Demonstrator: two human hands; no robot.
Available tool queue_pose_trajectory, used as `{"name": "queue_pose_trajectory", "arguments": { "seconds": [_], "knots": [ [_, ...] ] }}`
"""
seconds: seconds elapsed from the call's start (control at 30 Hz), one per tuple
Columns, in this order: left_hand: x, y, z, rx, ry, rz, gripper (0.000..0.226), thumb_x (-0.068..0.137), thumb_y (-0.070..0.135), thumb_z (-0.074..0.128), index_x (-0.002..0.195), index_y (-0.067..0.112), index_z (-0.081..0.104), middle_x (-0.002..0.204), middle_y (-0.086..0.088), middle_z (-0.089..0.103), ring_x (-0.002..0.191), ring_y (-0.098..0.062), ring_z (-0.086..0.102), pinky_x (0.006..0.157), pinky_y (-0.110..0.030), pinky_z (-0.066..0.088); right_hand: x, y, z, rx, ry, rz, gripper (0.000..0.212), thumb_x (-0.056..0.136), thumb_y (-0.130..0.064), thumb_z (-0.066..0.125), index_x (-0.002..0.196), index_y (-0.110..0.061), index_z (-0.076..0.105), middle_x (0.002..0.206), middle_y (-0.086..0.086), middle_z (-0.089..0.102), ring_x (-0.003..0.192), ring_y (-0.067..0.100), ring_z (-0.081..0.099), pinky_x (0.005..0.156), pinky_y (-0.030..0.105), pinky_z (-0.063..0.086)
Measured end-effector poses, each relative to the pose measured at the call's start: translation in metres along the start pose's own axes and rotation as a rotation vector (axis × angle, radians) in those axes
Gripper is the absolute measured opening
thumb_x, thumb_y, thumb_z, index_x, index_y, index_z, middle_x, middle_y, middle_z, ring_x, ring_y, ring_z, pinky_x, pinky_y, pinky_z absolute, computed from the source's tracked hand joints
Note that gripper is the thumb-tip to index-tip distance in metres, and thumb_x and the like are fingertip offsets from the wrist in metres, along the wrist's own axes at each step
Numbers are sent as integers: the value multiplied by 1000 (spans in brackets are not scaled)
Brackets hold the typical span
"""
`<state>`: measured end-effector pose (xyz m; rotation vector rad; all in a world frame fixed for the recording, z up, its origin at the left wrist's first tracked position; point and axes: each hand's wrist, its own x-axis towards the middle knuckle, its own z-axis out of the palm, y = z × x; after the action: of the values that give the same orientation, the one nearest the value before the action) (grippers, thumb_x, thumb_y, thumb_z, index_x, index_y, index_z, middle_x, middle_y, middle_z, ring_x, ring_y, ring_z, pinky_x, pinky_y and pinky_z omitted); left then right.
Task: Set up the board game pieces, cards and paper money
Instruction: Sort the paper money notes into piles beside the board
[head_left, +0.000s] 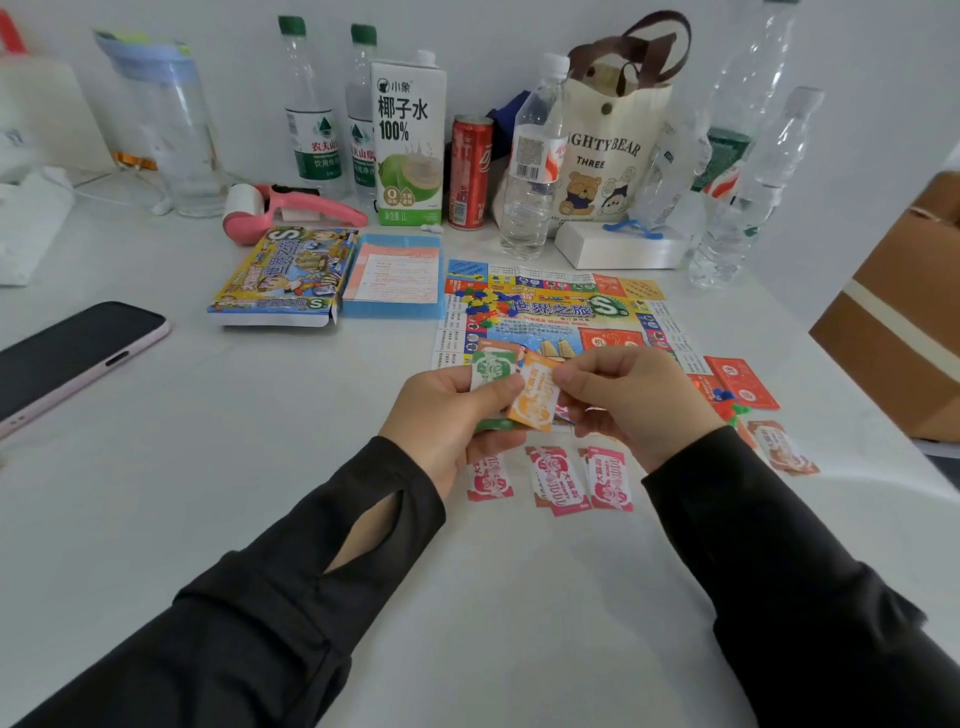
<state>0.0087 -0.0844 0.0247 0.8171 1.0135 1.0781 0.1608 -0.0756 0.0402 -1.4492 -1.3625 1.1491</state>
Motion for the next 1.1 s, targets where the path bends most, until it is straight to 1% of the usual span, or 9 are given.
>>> {"name": "queue_pose_trajectory", "arguments": {
  "seconds": [0.17, 0.33, 0.43, 0.57, 0.77, 0.87, 0.93, 1.0, 1.1],
  "knots": [
    [-3, 2, 0, -126, -51, -91, 8, 80, 9, 62, 87, 5, 65, 77, -11, 71, 60, -19, 68, 40, -18, 50, 0, 0, -2, 172, -61, 48, 19, 86, -7, 59, 69, -7, 65, 55, 2, 62, 49, 13, 52, 47, 22, 47],
    [-6, 3, 1, -247, -113, -170, 14, 77, 11, 60, 89, 5, 64, 74, -12, 71, 57, -20, 69, 40, -17, 51, 2, 1, -5, 310, -127, 95, 22, 85, -7, 57, 65, -6, 66, 56, 5, 62, 47, 11, 52, 46, 21, 47],
    [-8, 4, 3, -301, -138, -195, 14, 76, 11, 59, 88, 5, 63, 71, -13, 70, 55, -21, 69, 39, -17, 50, 2, 2, -6, 402, -179, 119, 20, 75, -11, 60, 57, -9, 69, 57, 6, 62, 46, 11, 52, 46, 21, 49],
    [-9, 4, 3, -327, -183, -201, 27, 63, 13, 61, 88, 4, 63, 70, -14, 70, 55, -21, 69, 38, -16, 49, 1, 2, -7, 497, -252, 163, 13, 66, -15, 59, 67, -3, 63, 53, 4, 58, 42, 9, 49, 46, 18, 49],
    [-8, 3, 3, -311, -218, -193, 28, 63, 14, 60, 88, 4, 64, 71, -14, 70, 58, -21, 69, 40, -17, 51, 2, 4, -7, 484, -291, 167, 16, 68, -16, 57, 76, -2, 59, 55, 3, 56, 43, 7, 49, 46, 19, 49],
    [-8, 2, 2, -267, -224, -183, 30, 62, 14, 61, 90, 3, 65, 75, -14, 71, 62, -22, 70, 42, -17, 52, 4, 5, -7, 426, -258, 153, 13, 83, -10, 54, 75, -2, 61, 58, 6, 57, 44, 9, 49, 45, 20, 48],
    [-7, 1, 2, -210, -199, -166, 27, 61, 14, 62, 86, 5, 67, 76, -13, 71, 62, -21, 70, 41, -17, 52, 4, 5, -7, 340, -215, 131, 21, 90, -6, 50, 73, -4, 62, 54, 3, 57, 45, 9, 49, 45, 20, 47],
    [-7, 1, 2, -170, -175, -149, 24, 62, 14, 63, 83, 5, 68, 77, -13, 71, 61, -21, 69, 41, -17, 51, 4, 4, -7, 270, -173, 100, 23, 91, -5, 51, 71, -6, 62, 52, 1, 57, 46, 10, 50, 46, 20, 47],
    [-4, 0, 1, -137, -142, -130, 13, 71, 11, 64, 82, 7, 68, 80, -12, 72, 65, -23, 68, 40, -16, 50, 3, 3, -6, 220, -141, 71, 23, 91, -5, 51, 70, -7, 62, 51, -1, 58, 47, 10, 50, 47, 21, 46]
  ]
}}
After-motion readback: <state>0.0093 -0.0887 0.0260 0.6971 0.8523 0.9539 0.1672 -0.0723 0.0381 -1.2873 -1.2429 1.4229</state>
